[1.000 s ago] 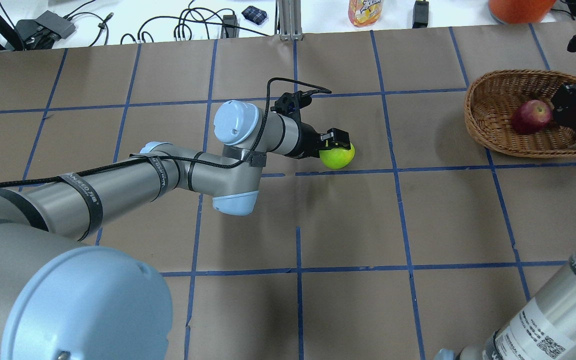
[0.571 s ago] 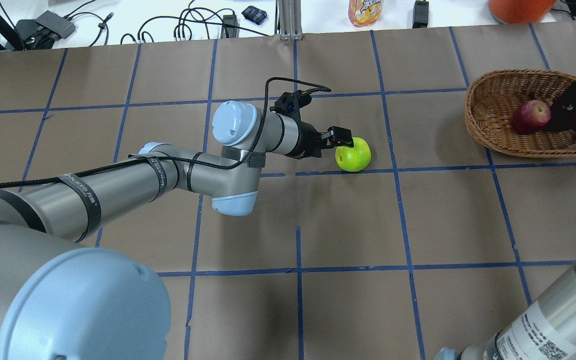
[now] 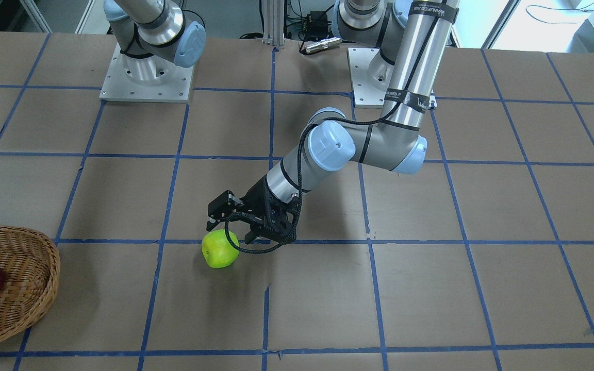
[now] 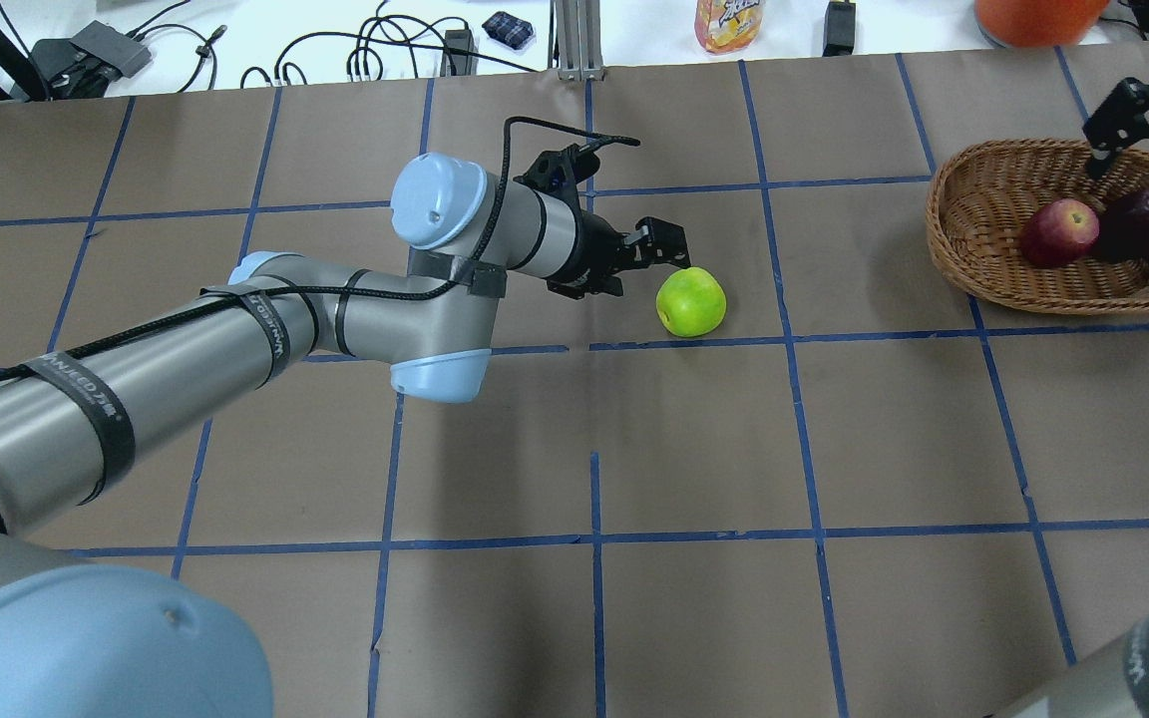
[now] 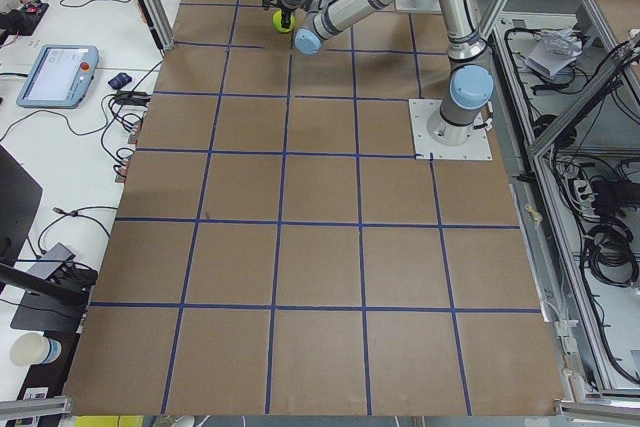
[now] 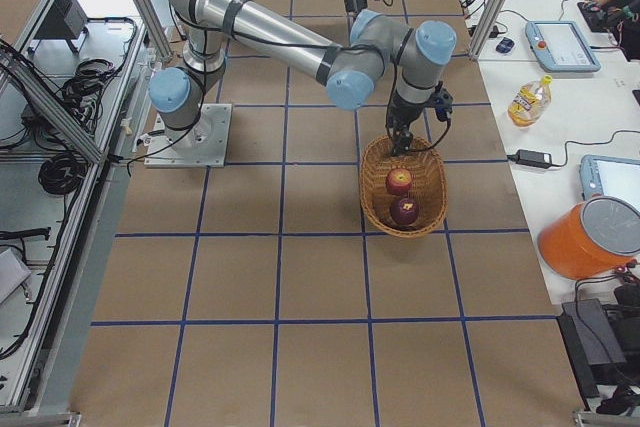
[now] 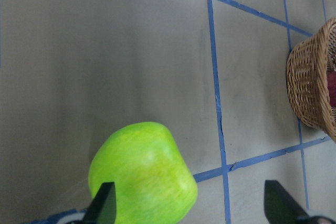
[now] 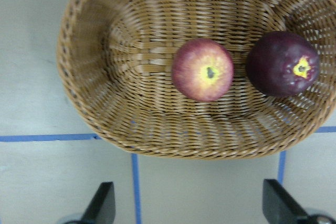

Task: Put all apples into basket
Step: 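Withdraw the left arm to rest while the right gripper reaches the green apple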

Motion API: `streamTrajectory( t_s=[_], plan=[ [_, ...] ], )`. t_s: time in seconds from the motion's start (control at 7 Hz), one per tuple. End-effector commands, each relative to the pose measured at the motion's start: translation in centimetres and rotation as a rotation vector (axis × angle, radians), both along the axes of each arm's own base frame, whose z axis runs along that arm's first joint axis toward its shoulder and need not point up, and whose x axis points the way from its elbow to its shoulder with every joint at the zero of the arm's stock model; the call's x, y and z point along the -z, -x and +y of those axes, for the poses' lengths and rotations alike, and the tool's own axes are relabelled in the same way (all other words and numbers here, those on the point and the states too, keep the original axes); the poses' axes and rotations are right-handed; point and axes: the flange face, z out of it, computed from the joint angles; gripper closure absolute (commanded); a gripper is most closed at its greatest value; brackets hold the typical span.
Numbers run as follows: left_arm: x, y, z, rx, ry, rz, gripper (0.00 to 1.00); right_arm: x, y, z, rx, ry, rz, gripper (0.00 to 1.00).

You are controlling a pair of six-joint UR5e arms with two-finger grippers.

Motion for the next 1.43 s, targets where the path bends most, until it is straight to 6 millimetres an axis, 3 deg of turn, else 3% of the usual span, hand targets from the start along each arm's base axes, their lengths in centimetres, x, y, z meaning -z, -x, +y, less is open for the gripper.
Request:
streamTrajectory(
  t_s=[0.0, 0.14, 0.29, 0.43, 0.57, 0.71, 0.86, 1.0, 1.14, 1.29],
  plan=[
    [-5.3, -1.4, -0.2, -0.034, -0.101, -0.111, 0.0, -0.7, -12.1, -1.0, 0.111, 0.02, -0.016, 0.0],
    [-7.8, -3.5, -0.1, -0.062, -0.148, -0.199, 0.0, 0.4, -17.0, -1.3, 0.114, 0.012, -0.06, 0.0],
    [-10.3, -6.4, -0.3, -0.067, -0.212, -0.239, 0.0, 1.9, -20.3, -1.7, 0.134, -0.004, -0.061, 0.0],
    [-12.8, -10.6, -0.1, -0.02, -0.22, -0.435, 0.0, 3.7, -23.0, -2.0, 0.128, -0.022, -0.058, 0.0],
    [-15.4, -13.8, 0.6, 0.041, -0.237, -0.593, 0.0, 5.0, -26.7, -2.7, 0.077, 0.024, -0.057, 0.0],
    [-19.0, -16.1, 1.5, 0.034, -0.272, -0.63, 0.0, 6.7, -29.6, -3.1, 0.038, 0.04, -0.06, 0.0],
    [-22.9, -18.4, 2.1, 0.017, -0.315, -0.627, 0.0, 8.4, -31.7, -3.3, 0.06, 0.035, -0.058, 0.0],
    [-26.5, -19.7, 2.7, 0.023, -0.36, -0.627, 0.0, 9.9, -33.4, -3.6, 0.217, 0.04, -0.051, 0.0],
    [-28.1, -20.1, 2.6, 0.03, -0.338, -0.666, 0.0, 11.6, -33.8, -4.0, 0.353, 0.02, -0.058, 0.0],
    [-27.5, -19.9, 2.8, 0.039, -0.351, -0.68, 0.0, 12.4, -34.3, -4.1, 0.445, -0.005, -0.082, 0.0]
  ],
)
